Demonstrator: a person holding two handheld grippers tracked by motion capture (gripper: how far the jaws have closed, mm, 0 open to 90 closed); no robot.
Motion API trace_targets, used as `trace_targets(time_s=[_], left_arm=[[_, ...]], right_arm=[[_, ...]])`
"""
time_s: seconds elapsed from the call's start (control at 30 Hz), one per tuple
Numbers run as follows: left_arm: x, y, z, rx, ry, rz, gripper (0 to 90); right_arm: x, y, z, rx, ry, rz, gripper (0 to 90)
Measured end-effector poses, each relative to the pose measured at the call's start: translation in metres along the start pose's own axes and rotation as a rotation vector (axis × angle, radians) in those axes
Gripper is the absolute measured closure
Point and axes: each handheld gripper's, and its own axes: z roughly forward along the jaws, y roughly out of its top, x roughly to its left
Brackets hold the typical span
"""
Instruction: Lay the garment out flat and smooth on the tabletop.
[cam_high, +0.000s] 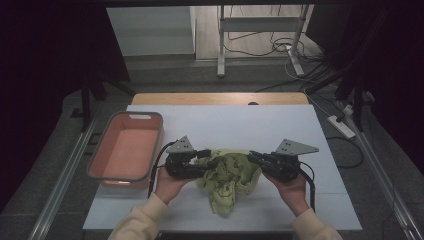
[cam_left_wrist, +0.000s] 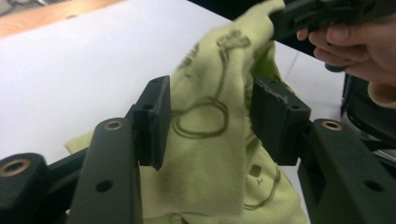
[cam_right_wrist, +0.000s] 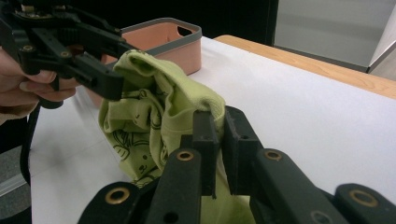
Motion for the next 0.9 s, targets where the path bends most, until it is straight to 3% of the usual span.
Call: trace_targets(time_s=[0.13, 0.23, 0.33, 0.9], left_arm=[[0.0022, 0.0017, 0.0003, -0.018, 0.004, -0.006, 54.0], [0.0030, 0.0038, 0.0026, -0.021, -0.028, -0.005, 72.0], [0.0033, 0.0047, 0.0023, -0.025, -0.033, -0.006, 84.6], [0.0063, 0.0052, -0.0017, -0.033, -0.052, -0.024, 87.5]], right_arm=[[0.0010, 0.0002, 0.0008, -0.001, 0.005, 0.002, 83.6], [0.0018, 0.0003, 0.0017, 0.000, 0.008, 0.000, 83.7], [0.0022, 0.0004, 0.0014, -0.001, 0.008, 0.000, 83.6], [0.0024, -0.0016, 0.0043, 0.006, 0.017, -0.001, 82.9]])
